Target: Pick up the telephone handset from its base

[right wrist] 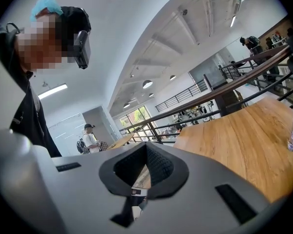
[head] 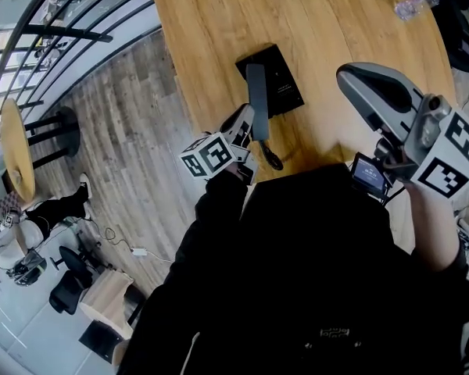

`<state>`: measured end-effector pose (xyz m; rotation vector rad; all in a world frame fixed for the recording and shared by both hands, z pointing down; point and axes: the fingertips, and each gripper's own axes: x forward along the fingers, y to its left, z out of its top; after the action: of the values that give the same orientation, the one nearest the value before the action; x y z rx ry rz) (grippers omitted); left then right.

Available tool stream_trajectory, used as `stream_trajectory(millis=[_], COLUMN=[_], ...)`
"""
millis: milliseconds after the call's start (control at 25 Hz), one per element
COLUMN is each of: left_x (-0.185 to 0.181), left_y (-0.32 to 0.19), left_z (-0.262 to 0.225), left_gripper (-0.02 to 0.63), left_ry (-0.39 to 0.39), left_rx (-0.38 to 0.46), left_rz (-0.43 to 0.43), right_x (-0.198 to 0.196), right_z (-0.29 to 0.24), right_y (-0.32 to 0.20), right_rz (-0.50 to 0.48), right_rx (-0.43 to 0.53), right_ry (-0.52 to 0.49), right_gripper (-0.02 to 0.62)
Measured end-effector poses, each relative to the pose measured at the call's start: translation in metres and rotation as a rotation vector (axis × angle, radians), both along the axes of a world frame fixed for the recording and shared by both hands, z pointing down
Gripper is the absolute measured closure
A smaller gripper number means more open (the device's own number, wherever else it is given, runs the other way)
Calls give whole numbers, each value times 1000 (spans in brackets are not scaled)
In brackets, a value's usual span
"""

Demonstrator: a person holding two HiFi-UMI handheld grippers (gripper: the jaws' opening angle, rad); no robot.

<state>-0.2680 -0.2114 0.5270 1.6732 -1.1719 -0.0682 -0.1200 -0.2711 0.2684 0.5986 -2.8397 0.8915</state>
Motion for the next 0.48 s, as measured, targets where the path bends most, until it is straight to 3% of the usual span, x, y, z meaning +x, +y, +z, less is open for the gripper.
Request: stream_trajectory(millis=[160,480], left_x=[6,-4], left_y=[3,14], left_z=[-16,-67], left_gripper=[575,575], left_ry=[38,98], left_rx=[35,139], left_rz=[9,-14], right_x=[2,-11], right_z=[-11,-45], right_y=[13,30], right_rz=[17,5], right_rx=[-9,67], right_ry=[-8,-1], right_gripper=[578,578])
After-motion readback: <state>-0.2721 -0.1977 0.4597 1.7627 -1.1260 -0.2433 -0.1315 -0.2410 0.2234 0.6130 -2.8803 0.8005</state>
